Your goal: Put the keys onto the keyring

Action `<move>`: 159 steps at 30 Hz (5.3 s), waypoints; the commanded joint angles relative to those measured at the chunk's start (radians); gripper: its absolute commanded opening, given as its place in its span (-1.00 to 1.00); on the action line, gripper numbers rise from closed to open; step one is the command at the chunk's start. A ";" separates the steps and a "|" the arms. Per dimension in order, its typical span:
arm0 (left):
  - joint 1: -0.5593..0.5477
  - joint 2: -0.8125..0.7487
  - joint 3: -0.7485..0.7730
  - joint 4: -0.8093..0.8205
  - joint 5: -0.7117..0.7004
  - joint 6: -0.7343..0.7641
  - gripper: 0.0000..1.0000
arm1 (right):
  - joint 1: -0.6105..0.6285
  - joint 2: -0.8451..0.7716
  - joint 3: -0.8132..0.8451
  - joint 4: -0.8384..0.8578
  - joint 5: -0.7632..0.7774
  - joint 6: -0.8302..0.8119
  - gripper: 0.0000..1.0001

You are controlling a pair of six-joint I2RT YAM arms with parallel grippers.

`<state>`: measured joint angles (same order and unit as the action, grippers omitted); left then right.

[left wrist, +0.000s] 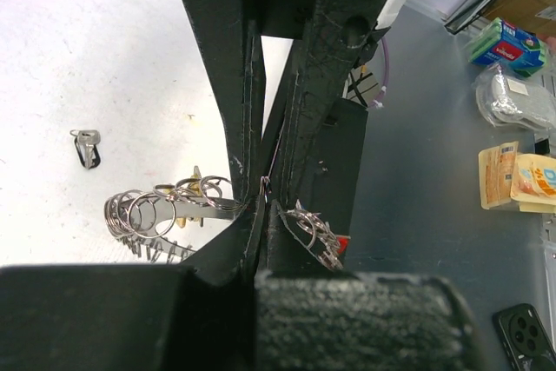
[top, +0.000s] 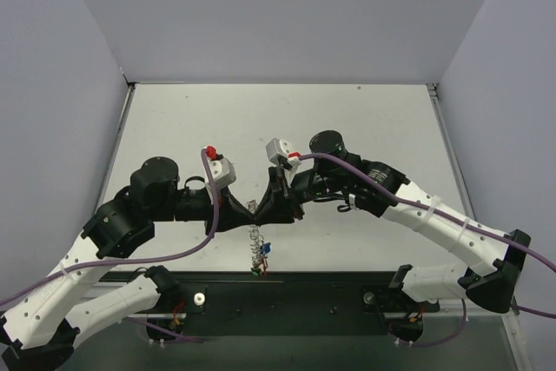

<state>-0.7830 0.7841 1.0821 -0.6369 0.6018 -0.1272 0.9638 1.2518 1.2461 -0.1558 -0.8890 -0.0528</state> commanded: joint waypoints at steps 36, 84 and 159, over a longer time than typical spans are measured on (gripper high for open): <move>0.025 -0.036 -0.237 0.118 -0.419 -0.187 0.09 | 0.007 0.023 -0.140 -0.002 0.111 0.037 0.36; 0.013 0.274 -0.453 0.068 -0.522 -0.571 0.04 | -0.053 -0.040 -0.609 0.236 0.667 0.512 0.61; -0.127 0.572 -0.398 0.045 -0.728 -0.479 -0.88 | -0.060 -0.086 -0.629 0.228 0.650 0.493 0.62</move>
<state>-0.9062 1.3449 0.6838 -0.6094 -0.0422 -0.6151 0.9092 1.1942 0.6182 0.0776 -0.2272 0.4477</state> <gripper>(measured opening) 0.171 0.809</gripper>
